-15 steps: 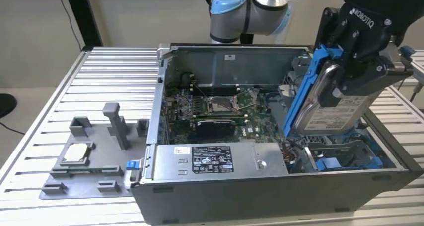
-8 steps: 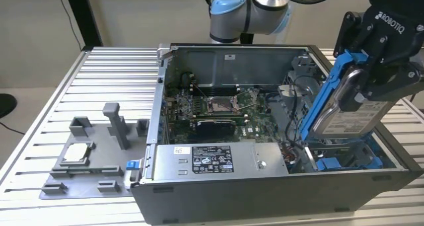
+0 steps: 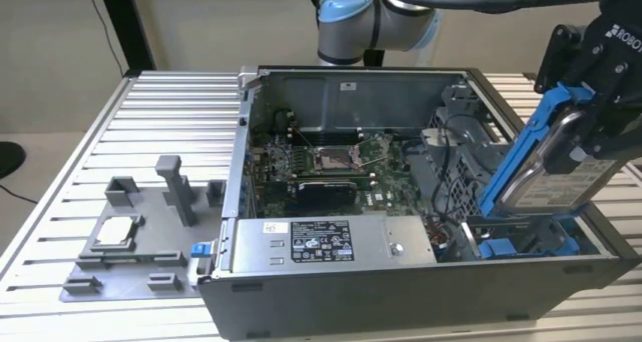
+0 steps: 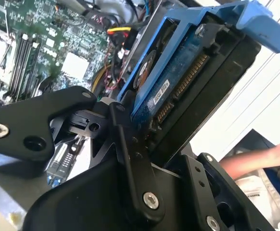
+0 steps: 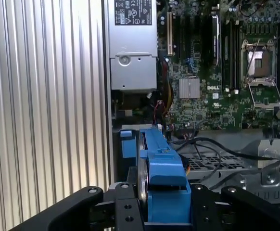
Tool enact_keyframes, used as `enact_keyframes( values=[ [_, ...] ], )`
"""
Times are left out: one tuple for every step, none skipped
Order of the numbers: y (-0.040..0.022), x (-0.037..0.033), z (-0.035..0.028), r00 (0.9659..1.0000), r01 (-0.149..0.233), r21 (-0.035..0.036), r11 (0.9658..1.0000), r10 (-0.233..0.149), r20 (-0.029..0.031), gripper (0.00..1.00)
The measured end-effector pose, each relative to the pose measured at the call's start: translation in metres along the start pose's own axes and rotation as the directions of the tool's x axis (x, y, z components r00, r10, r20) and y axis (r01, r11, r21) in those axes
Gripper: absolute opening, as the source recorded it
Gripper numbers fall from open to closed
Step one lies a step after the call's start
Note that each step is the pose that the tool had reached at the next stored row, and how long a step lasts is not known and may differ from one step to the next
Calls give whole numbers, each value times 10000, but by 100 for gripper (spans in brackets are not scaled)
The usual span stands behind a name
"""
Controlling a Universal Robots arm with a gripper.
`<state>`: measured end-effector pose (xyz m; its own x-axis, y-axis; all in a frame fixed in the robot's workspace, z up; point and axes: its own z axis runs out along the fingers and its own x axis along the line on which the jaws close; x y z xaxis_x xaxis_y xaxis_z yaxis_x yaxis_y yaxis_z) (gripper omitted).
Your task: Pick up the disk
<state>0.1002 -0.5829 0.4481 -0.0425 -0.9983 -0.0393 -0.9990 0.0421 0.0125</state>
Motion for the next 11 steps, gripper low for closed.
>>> enact_keyframes(
  values=[
    [-41,-2,7,10000,0,0,10000,0,-1,0],
    [-77,-3,14,10000,-2,0,10000,2,-1,0],
    [-106,-3,22,10000,-9,0,10000,9,-1,0],
    [-128,-4,32,10000,-19,0,10000,19,-1,0],
    [-141,-4,44,10000,-34,1,10000,34,-2,0],
    [-148,-4,57,10000,-54,2,10000,54,-3,0],
    [-150,-4,71,10000,-79,3,10000,79,-3,0],
    [-150,-3,86,9999,-105,4,9999,105,-1,0],
    [-150,-2,99,9999,-139,5,9999,139,1,0],
    [-151,-2,108,9998,-177,7,9998,177,0,0],
    [-151,-2,118,9998,-219,9,9998,219,1,0]
  ],
)
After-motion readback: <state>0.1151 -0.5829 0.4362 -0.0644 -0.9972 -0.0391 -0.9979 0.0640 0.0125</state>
